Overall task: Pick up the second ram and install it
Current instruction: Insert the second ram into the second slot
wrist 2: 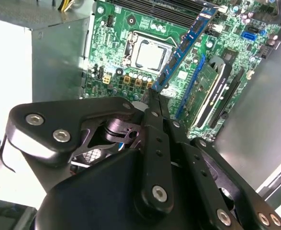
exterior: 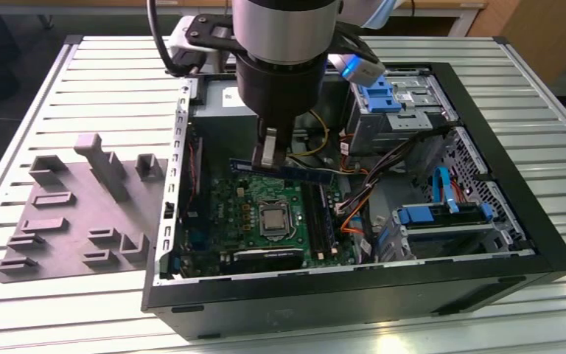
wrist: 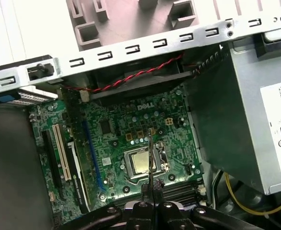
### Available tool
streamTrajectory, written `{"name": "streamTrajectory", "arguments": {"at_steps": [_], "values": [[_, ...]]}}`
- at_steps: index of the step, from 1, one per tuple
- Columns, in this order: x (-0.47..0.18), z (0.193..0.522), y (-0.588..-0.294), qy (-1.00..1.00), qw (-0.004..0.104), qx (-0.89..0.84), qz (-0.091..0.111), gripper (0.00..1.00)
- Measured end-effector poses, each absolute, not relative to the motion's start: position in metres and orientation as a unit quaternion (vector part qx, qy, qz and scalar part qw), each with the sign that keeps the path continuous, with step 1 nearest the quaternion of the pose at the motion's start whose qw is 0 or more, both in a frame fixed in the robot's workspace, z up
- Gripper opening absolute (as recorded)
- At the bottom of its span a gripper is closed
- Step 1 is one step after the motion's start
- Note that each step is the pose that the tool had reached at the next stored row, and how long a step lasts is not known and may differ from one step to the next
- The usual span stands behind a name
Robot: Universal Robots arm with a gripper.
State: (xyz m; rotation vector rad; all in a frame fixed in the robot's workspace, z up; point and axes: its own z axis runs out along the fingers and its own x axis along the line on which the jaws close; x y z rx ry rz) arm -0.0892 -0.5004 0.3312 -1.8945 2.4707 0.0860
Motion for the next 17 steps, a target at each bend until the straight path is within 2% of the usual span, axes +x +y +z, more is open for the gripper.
{"name": "streamTrajectory", "arguments": {"at_steps": [17], "values": [[-0.0892, 0.3311, -0.5004, 0.84, 0.016, -0.542, 0.026, 0.11]]}}
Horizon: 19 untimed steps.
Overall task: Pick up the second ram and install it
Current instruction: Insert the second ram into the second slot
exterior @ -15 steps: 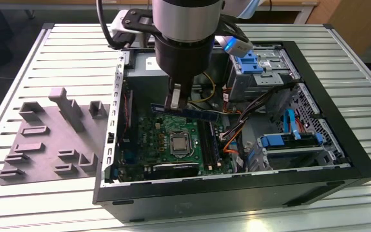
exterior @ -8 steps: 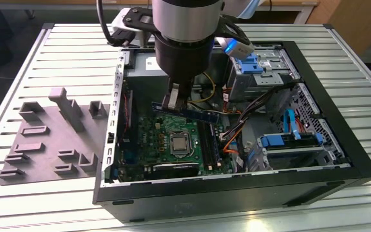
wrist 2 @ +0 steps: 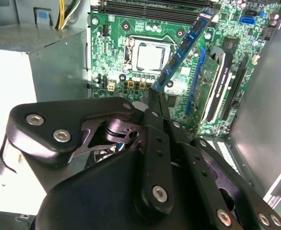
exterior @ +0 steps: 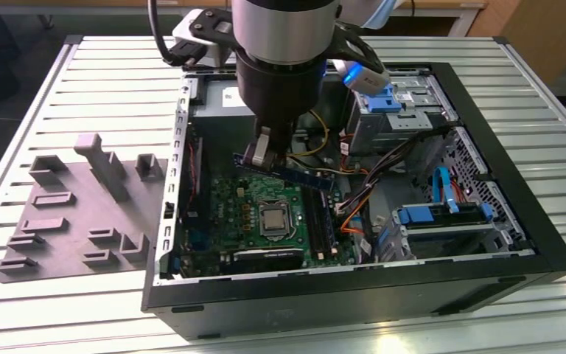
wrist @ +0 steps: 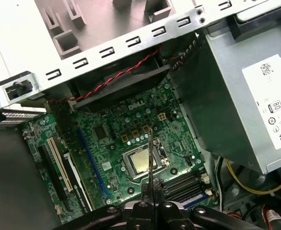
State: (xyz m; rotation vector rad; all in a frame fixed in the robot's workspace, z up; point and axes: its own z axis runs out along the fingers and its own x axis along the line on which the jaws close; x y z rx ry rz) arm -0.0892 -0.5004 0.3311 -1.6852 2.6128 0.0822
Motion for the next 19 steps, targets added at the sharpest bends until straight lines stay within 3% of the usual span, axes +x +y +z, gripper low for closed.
{"name": "streamTrajectory", "arguments": {"at_steps": [19], "values": [[-0.0892, 0.3305, -0.5004, 0.891, 0.018, -0.453, 0.025, 0.11]]}}
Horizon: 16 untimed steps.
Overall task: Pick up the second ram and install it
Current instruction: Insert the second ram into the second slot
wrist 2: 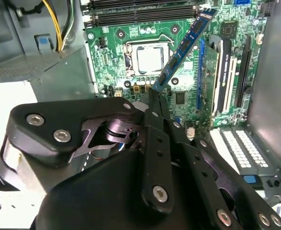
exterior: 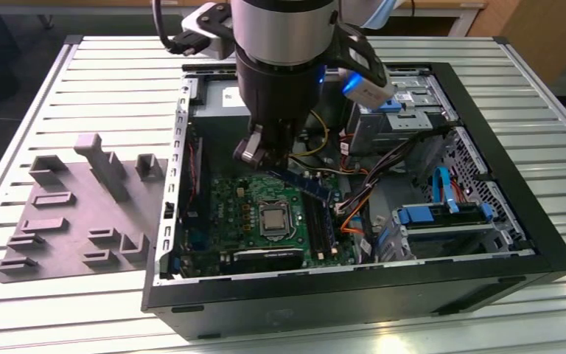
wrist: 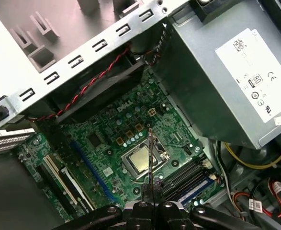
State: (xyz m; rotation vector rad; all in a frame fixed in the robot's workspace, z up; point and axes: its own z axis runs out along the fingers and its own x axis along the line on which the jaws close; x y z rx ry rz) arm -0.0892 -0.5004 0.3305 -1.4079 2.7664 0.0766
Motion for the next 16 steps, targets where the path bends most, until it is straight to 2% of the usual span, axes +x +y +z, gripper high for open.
{"name": "streamTrajectory", "arguments": {"at_steps": [16], "values": [[-0.0892, 0.3297, -0.5005, 0.92, 0.02, -0.39, 0.023, 0.11]]}}
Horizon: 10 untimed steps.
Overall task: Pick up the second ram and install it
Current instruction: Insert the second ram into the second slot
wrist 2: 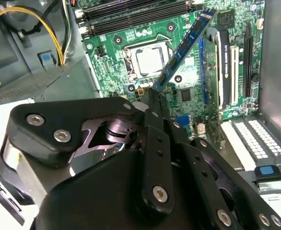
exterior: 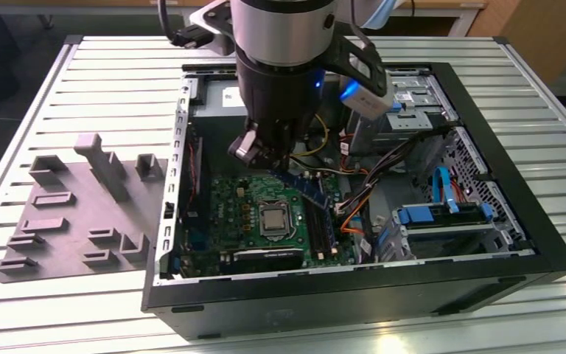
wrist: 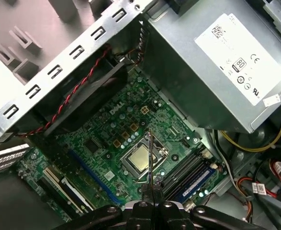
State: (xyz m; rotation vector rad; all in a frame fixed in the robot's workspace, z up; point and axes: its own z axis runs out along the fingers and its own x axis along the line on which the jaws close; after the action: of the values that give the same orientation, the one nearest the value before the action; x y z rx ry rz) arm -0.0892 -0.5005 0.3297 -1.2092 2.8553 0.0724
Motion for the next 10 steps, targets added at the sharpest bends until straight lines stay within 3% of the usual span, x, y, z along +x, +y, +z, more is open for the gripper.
{"name": "streamTrajectory", "arguments": {"at_steps": [10], "values": [[-0.0892, 0.3294, -0.5005, 0.936, 0.021, -0.35, 0.022, 0.11]]}}
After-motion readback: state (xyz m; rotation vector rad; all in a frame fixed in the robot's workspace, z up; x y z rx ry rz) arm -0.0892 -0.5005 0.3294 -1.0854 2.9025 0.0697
